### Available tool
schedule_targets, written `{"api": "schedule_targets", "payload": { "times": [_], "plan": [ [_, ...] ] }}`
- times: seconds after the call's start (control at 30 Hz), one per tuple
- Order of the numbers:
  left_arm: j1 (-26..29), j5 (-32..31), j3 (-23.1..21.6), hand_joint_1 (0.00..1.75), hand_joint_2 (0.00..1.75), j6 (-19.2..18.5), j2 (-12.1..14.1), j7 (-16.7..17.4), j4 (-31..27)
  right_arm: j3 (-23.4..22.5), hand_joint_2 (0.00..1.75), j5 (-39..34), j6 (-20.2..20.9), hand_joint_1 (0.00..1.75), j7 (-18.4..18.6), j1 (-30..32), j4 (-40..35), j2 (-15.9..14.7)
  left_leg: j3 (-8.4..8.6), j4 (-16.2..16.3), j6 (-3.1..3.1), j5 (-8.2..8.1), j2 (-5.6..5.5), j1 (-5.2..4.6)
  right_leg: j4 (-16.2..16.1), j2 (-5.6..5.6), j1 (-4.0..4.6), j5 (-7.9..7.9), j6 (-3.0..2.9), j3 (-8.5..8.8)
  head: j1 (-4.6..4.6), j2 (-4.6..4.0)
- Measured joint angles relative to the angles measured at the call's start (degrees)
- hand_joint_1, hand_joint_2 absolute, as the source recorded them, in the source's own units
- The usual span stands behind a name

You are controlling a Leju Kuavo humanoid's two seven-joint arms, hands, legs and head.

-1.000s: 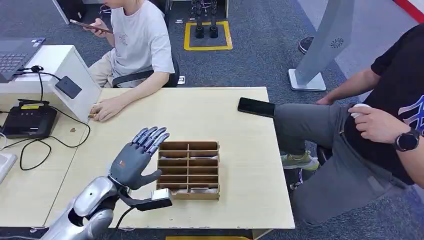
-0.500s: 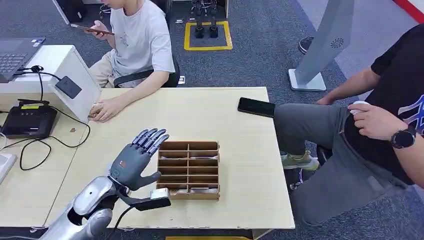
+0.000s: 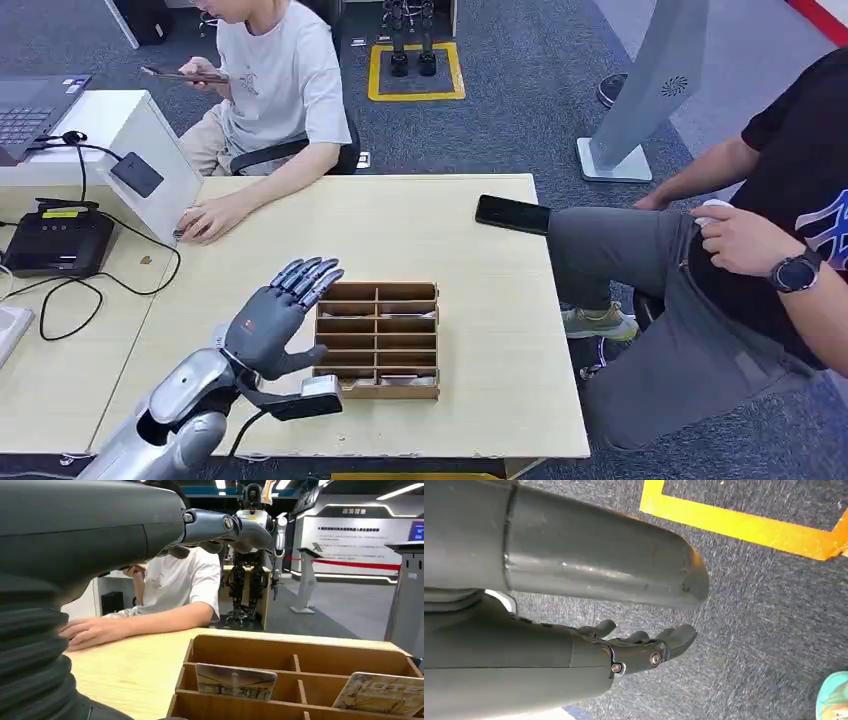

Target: Pass the card to the sensor for recognition and then transmit it.

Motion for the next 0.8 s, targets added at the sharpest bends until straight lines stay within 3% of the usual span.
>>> {"api": "schedule_targets", "payload": {
  "times": [0.8],
  "plan": [
    [-1.36,2.58,-1.33,0.00,1.75,-1.86,-1.16,-0.87,1.22,0.00,0.00,0.72,0.24,0.00,0.52,-0.25,-0.02,0.00,0.00,0.00,0.00,0.00,0.00,0.00,0.00,0.00,0.00,0.00,0.00,0.00,0.00,0.00]
  ]
}}
